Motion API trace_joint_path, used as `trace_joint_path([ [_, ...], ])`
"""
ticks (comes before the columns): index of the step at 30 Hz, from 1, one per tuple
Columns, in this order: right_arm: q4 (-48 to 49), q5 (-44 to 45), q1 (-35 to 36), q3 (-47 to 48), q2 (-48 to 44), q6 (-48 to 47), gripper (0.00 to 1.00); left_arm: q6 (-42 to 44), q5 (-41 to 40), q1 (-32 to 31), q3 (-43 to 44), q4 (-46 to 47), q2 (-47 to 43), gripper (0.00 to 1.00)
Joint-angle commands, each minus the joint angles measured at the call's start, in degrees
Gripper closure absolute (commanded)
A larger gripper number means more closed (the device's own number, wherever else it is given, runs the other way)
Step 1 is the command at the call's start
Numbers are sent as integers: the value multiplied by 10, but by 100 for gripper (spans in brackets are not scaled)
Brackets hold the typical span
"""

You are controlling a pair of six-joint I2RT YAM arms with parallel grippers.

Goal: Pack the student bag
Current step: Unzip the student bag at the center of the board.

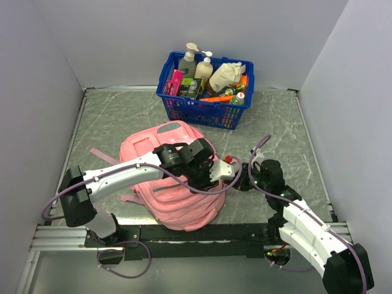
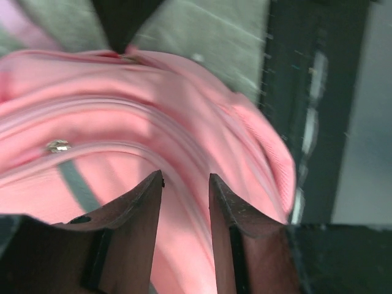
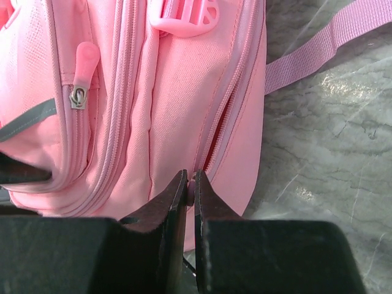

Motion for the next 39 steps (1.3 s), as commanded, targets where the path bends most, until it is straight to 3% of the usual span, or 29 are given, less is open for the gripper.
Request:
trace_joint_path([
  [1, 26, -17, -3, 4, -10, -6, 100, -48, -108, -16, 19, 61, 2, 59],
  [10, 38, -33, -3, 1, -12, -2, 100, 5, -297, -83, -45, 118, 3, 56],
  [16, 32, -31, -2, 5, -12, -11, 100, 20, -357, -112, -67, 124, -6, 44],
  [23, 25, -27, -2, 4, -24, -12, 100, 20, -429, -108, -79, 147, -17, 42],
  [25, 23, -27, -3, 5, -24, -12, 100, 15, -438, -97, -92, 151, -25, 45],
  [26, 22, -27, -3, 6, -23, -12, 100, 13, -440, -91, -96, 153, -28, 54],
  [27, 22, -27, -3, 7, -21, -13, 100, 16, -432, -85, -102, 147, -32, 63],
  [28, 24, -28, -2, 7, -20, -11, 100, 13, -424, -74, -104, 142, -33, 90],
  [29, 25, -28, -2, 7, -18, -11, 100, 9, -409, -71, -106, 141, -35, 99],
  [35, 22, -9, -3, 15, 7, -11, 100, 13, -270, -63, -53, 72, -46, 99],
  [39, 29, 5, -3, 25, 38, -13, 100, 73, -52, -62, 1, 4, -61, 99],
])
